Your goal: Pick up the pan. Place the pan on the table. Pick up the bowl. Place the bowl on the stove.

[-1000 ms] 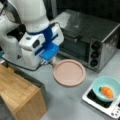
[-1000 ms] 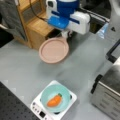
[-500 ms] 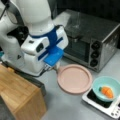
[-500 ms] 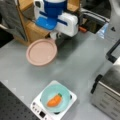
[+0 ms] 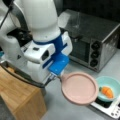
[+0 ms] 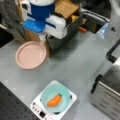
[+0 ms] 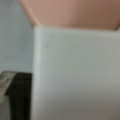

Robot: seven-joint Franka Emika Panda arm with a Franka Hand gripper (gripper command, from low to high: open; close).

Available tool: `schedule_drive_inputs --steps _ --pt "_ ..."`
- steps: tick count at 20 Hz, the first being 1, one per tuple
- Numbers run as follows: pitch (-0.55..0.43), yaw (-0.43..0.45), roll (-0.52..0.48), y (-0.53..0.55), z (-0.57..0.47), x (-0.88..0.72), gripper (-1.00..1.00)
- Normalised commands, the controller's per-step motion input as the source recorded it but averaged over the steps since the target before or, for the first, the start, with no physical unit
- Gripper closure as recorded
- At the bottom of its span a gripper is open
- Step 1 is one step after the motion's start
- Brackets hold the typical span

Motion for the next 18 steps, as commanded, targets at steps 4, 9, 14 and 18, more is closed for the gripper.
schedule_drive_inputs --steps 4,9,14,18 --pt "0.238 0.104 0.019 -0.33 0.08 0.5 1.0" --pt "0.148 0.098 0.06 -0.33 -0.07 0.53 1.0" --pt "0.084 0.052 0.105 -0.26 -0.13 0.46 1.0" --pt "0.068 0.011 0.139 -0.18 0.0 0.35 1.0"
